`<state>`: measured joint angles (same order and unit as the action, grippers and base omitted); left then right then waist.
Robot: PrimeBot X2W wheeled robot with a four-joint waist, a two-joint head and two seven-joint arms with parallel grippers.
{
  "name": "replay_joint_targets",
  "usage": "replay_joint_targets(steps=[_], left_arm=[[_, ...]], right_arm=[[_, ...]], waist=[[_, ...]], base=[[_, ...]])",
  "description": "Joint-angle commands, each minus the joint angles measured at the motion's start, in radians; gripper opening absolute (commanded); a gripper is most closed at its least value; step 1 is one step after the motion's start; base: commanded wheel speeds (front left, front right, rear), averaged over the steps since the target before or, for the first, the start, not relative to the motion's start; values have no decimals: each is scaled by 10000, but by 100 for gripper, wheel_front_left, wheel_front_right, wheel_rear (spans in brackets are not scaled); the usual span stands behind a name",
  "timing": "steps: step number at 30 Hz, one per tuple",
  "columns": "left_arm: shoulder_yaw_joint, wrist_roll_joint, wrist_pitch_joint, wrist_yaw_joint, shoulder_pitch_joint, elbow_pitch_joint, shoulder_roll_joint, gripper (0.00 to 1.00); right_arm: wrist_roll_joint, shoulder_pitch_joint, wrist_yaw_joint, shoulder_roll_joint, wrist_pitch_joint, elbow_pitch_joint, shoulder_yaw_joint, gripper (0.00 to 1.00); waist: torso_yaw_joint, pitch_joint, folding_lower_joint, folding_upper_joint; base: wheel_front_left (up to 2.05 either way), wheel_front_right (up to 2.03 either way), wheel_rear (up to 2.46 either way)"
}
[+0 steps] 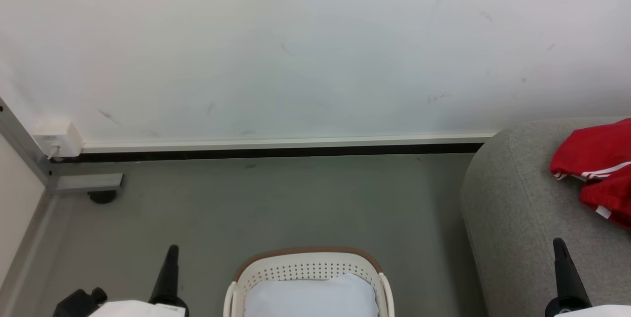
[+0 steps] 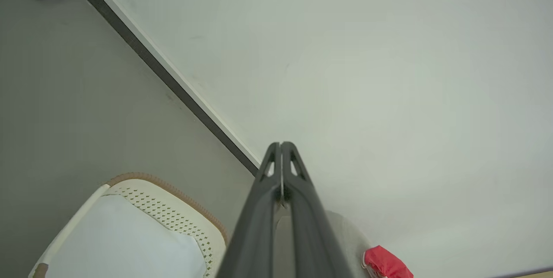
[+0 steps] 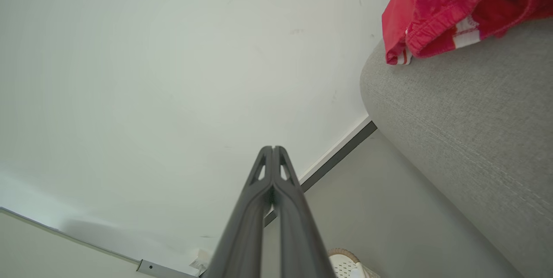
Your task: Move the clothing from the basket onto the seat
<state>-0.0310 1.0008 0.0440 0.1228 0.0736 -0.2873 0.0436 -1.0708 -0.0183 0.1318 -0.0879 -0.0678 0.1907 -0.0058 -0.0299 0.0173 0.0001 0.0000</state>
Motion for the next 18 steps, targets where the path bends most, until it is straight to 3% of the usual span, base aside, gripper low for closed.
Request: replay_joint_targets(steps=[1,18], left_arm=[[-83,317,-71,39,215,138,61,0],[-320,2088,-548,60,275,238,75,0]], right_arm=[[-318,-237,-8,-5,80,-49,-82,0],[-1929,-469,-11,56,565,128,-317,0]], waist=[[6,-4,-1,0],[78,-53,-1,0]], base=[[0,0,0],[0,0,0]])
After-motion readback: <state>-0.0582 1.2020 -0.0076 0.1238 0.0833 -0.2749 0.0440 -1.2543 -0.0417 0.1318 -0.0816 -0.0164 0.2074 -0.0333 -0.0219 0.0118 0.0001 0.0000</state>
